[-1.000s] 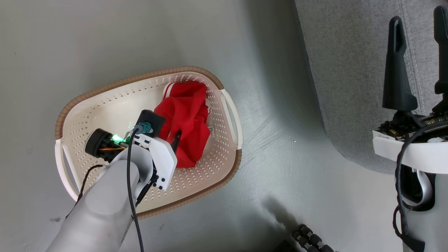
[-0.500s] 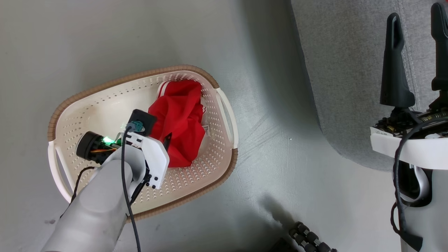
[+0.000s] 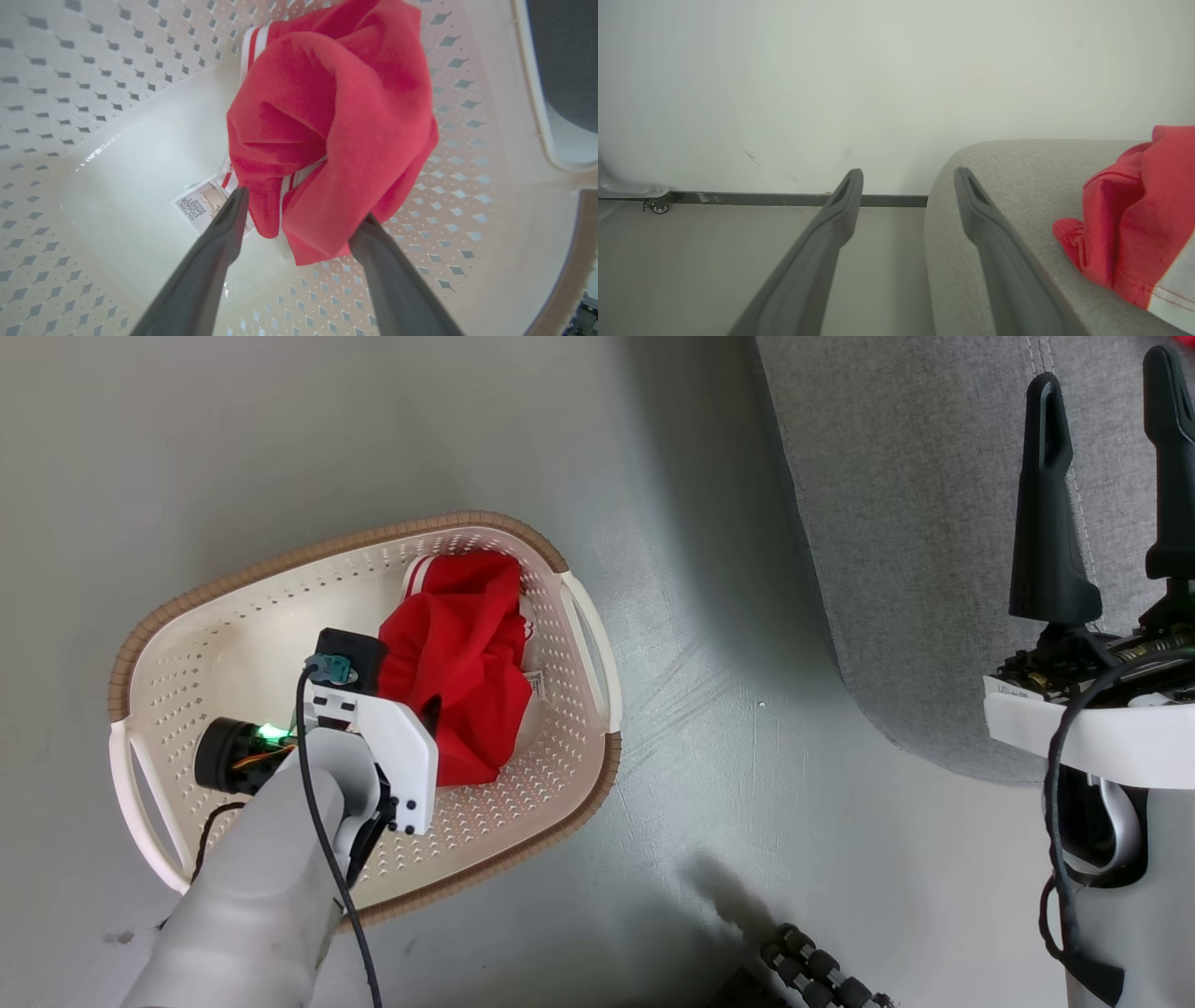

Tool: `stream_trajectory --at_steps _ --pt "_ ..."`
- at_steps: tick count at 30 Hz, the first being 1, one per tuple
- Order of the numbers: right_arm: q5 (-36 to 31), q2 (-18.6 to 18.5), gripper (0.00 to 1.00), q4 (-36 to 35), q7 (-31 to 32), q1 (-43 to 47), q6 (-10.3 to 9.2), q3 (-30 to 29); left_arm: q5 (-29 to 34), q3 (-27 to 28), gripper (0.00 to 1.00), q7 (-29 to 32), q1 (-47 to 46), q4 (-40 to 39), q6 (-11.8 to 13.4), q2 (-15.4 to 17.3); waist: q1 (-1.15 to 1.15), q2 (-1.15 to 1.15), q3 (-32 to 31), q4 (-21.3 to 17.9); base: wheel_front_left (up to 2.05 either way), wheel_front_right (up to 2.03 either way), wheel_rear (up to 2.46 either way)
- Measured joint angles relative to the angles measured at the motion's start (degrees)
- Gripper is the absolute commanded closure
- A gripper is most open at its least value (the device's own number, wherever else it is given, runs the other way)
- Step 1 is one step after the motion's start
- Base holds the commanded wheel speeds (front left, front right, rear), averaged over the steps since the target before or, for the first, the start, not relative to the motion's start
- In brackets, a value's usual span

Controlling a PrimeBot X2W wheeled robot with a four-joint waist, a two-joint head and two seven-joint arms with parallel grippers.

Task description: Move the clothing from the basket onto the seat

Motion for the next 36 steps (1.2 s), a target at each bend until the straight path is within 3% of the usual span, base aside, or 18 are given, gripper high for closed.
stream_trajectory --at_steps 3,4,5,8,20,36 --pt "-0.04 0.00 0.00 0.00 0.00 0.00 0.00 -0.02 -0.43 0.18 0.00 -0.02 -0.01 -0.03 -0.02 -0.47 0.00 0.00 0.13 -0.17 0.00 0.00 0.00" --pt "-0.04 0.00 0.00 0.00 0.00 0.00 0.00 -0.03 -0.43 0.18 0.10 -0.02 -0.01 -0.03 -0.05 -0.67 0.00 0.00 0.18 -0.21 0.00 0.00 0.00" --pt "-0.05 0.00 0.00 0.00 -0.01 0.00 0.00 -0.03 -0.43 0.18 0.54 -0.03 -0.01 -0.04 -0.10 -0.83 0.00 0.00 0.21 -0.24 0.00 0.00 0.00" --pt "-0.05 0.00 0.00 0.00 -0.03 -0.01 0.00 -0.03 -0.59 0.24 1.00 -0.02 -0.01 -0.03 -0.19 -0.98 0.00 0.00 0.31 -0.32 0.00 0.00 0.00" --pt "-0.15 0.00 0.00 -0.07 -0.49 -0.03 0.00 -0.58 -3.82 1.89 1.00 -0.79 -0.27 -0.21 -1.44 -1.81 0.00 0.00 0.31 -0.32 0.00 0.00 0.00" --pt "-0.07 -0.07 0.00 1.40 -1.99 -3.60 0.00 0.88 -5.56 3.10 1.00 -8.40 -1.37 -3.58 -2.20 -0.13 -0.01 0.00 -1.79 2.04 0.00 0.00 0.00"
